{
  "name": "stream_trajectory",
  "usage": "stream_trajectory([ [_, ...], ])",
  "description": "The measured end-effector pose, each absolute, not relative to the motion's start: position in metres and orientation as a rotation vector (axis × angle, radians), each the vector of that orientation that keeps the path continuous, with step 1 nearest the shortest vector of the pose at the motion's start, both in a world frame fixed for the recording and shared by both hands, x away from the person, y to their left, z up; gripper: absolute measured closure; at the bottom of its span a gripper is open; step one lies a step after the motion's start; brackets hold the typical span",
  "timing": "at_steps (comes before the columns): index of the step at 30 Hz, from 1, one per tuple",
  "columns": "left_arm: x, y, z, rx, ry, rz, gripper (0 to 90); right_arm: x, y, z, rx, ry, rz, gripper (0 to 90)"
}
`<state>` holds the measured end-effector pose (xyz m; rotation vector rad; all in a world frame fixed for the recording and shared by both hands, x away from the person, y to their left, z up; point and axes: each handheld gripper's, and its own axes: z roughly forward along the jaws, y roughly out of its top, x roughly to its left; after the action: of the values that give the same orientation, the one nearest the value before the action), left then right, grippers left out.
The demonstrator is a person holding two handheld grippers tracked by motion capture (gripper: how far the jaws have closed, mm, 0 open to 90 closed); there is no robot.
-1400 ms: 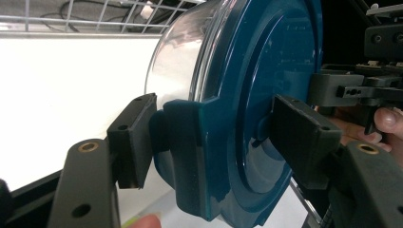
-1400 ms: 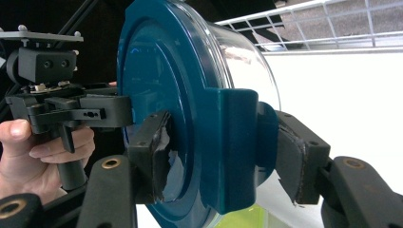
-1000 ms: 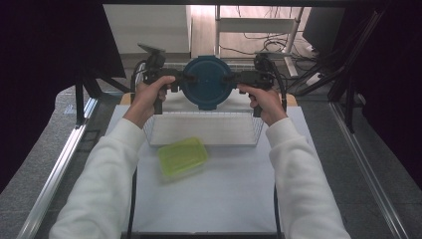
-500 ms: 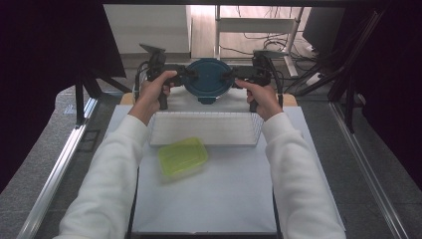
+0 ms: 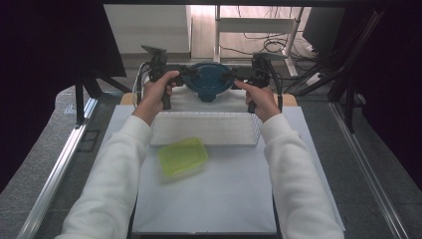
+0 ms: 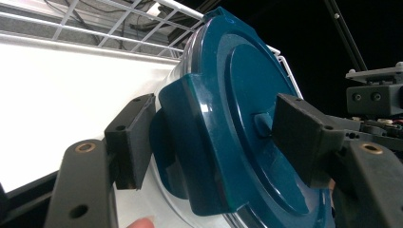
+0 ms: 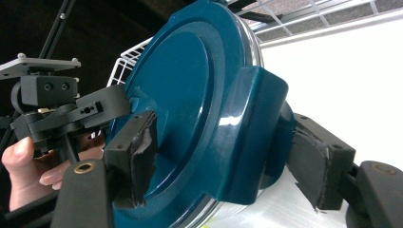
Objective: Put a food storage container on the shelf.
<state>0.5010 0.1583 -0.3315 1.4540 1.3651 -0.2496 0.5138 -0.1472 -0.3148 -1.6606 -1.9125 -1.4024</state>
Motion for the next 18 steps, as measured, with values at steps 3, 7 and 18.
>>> stream_trajectory([
  [3, 0.499, 0.157, -0.331, 1.483, 1.356, -0.201, 23.6, 0.513, -0.146, -0.315, -1.698, -1.937, -1.438, 19.8],
  [7, 0.492, 0.163, -0.327, 1.487, 1.344, -0.139, 15.2, 0.509, -0.146, -0.312, -1.738, -1.941, -1.459, 9.2],
  [18, 0.428, 0.175, -0.314, 1.586, 1.212, 0.089, 15.8, 0.465, -0.156, -0.304, -1.6, -2.013, -1.63, 7.8],
])
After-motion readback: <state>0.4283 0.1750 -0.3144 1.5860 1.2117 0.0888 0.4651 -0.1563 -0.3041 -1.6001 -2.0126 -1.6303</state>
